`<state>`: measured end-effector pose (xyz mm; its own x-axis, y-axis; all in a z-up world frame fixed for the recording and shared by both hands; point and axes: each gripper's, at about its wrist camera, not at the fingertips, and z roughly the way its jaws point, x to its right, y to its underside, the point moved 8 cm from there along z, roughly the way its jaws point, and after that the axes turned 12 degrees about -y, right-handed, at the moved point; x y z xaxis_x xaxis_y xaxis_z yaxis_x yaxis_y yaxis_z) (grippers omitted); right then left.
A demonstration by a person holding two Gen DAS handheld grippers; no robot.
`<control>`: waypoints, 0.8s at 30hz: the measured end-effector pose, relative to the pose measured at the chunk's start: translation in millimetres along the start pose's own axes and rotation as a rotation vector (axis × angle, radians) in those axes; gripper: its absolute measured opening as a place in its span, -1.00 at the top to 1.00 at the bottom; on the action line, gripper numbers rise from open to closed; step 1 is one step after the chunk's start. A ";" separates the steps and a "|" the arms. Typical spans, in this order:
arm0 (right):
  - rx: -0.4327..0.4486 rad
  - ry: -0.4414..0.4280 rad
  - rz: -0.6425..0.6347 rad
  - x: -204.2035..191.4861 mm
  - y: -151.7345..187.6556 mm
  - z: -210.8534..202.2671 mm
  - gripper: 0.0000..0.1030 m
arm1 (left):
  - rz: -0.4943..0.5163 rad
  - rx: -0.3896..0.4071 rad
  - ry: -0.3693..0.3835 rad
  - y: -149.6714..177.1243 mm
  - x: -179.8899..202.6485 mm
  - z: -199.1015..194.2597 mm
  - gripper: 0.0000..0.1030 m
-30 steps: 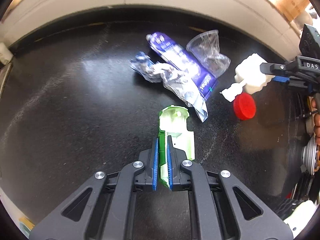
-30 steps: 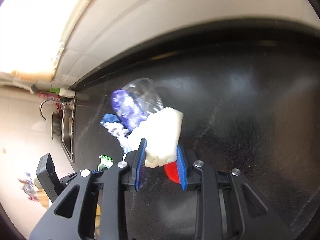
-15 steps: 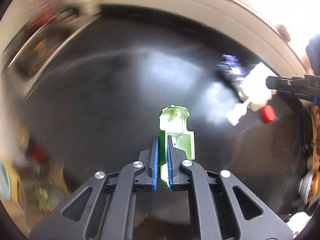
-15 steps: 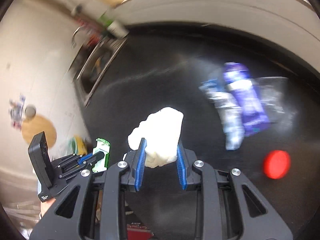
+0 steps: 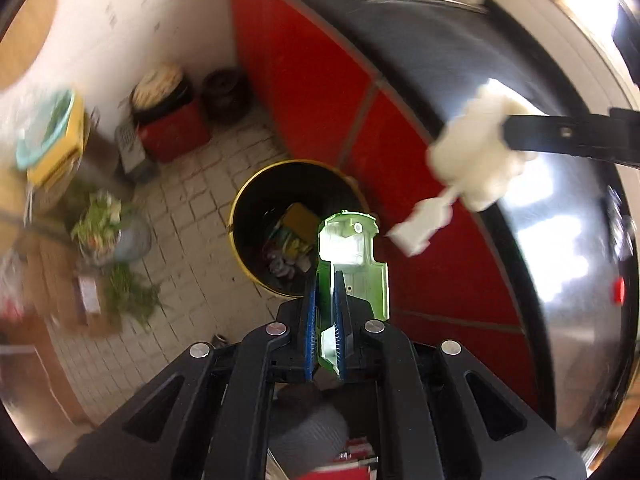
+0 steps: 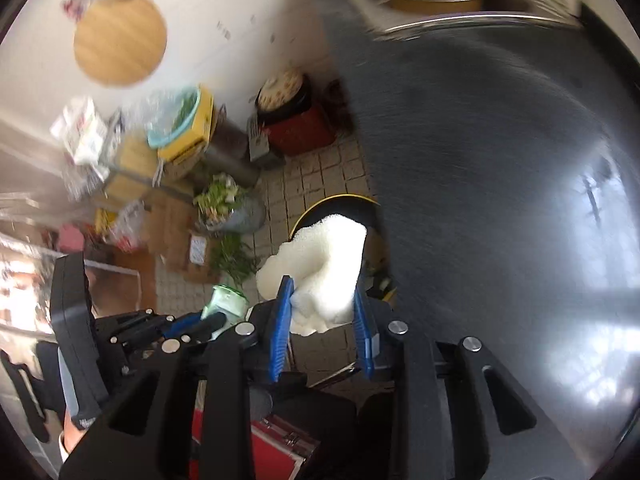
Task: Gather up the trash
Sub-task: 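Carry the spray bottle and green tray over the bin and release both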
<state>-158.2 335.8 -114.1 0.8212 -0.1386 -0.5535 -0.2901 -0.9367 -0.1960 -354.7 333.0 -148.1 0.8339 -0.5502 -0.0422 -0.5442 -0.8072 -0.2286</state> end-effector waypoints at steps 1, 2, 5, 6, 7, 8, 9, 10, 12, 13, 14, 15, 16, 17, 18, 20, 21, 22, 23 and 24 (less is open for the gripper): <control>-0.019 0.009 -0.025 -6.6 -6.2 16.6 0.45 | -0.034 -0.012 0.004 -2.1 -7.7 17.6 0.86; -0.039 0.030 -0.056 -12.9 -14.3 37.3 0.45 | -0.049 -0.021 0.000 -4.1 -13.9 27.4 0.86; -0.079 0.081 -0.107 -16.3 -33.3 92.1 0.45 | -0.113 -0.065 0.025 -4.3 -27.5 76.9 0.86; -0.093 0.098 -0.108 -12.8 -38.4 112.0 0.45 | -0.134 -0.081 0.033 -3.7 -31.5 92.9 0.86; -0.103 0.113 -0.114 -6.7 -43.7 125.6 0.46 | -0.150 -0.099 0.027 -3.0 -37.0 112.0 0.86; -0.115 0.131 -0.132 -4.1 -45.0 138.8 0.46 | -0.157 -0.106 0.026 -5.4 -39.8 124.7 0.86; -0.130 0.158 -0.156 0.4 -48.6 155.6 0.47 | -0.164 -0.113 0.025 -5.5 -42.5 136.3 0.86; -0.139 0.169 -0.159 8.3 -52.9 167.3 0.47 | -0.169 -0.122 0.018 -6.1 -44.8 148.5 0.86; -0.159 0.190 -0.157 22.3 -56.1 191.4 0.47 | -0.181 -0.140 0.003 -6.8 -47.6 173.8 0.86; -0.167 0.199 -0.153 28.8 -58.4 201.9 0.46 | -0.193 -0.154 0.002 -5.6 -47.8 186.9 0.86; -0.176 0.207 -0.149 36.1 -58.0 210.2 0.47 | -0.201 -0.167 0.006 -3.4 -47.3 196.2 0.86; -0.184 0.212 -0.145 43.3 -57.5 216.4 0.47 | -0.211 -0.181 0.009 -1.1 -46.4 207.1 0.86; -0.198 0.219 -0.143 50.3 -56.4 225.8 0.47 | -0.217 -0.192 0.014 0.7 -46.0 216.2 0.86; -0.208 0.227 -0.144 53.9 -55.4 233.3 0.47 | -0.230 -0.207 0.024 3.5 -44.1 225.6 0.86; -0.217 0.246 -0.152 59.5 -53.4 238.3 0.47 | -0.239 -0.217 0.021 5.8 -44.1 233.2 0.86; -0.231 0.268 -0.169 64.4 -51.5 244.4 0.47 | -0.263 -0.229 0.018 10.3 -45.9 243.0 0.86; -0.238 0.274 -0.173 66.9 -49.8 245.9 0.47 | -0.282 -0.230 0.020 11.6 -47.2 244.0 0.86; -0.249 0.280 -0.181 69.4 -47.4 246.8 0.47 | -0.312 -0.234 0.029 13.3 -49.4 246.4 0.86; -0.259 0.288 -0.196 70.6 -44.9 248.0 0.47 | -0.319 -0.236 0.031 13.6 -50.4 248.3 0.86; -0.269 0.297 -0.214 71.3 -42.3 249.8 0.47 | -0.318 -0.237 0.026 13.3 -50.2 249.4 0.86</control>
<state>-210.1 445.8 -347.5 0.9656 0.0174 -0.2594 0.0068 -0.9991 -0.0417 -381.0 403.1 -391.6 0.9633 -0.2677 0.0198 -0.2678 -0.9635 0.0044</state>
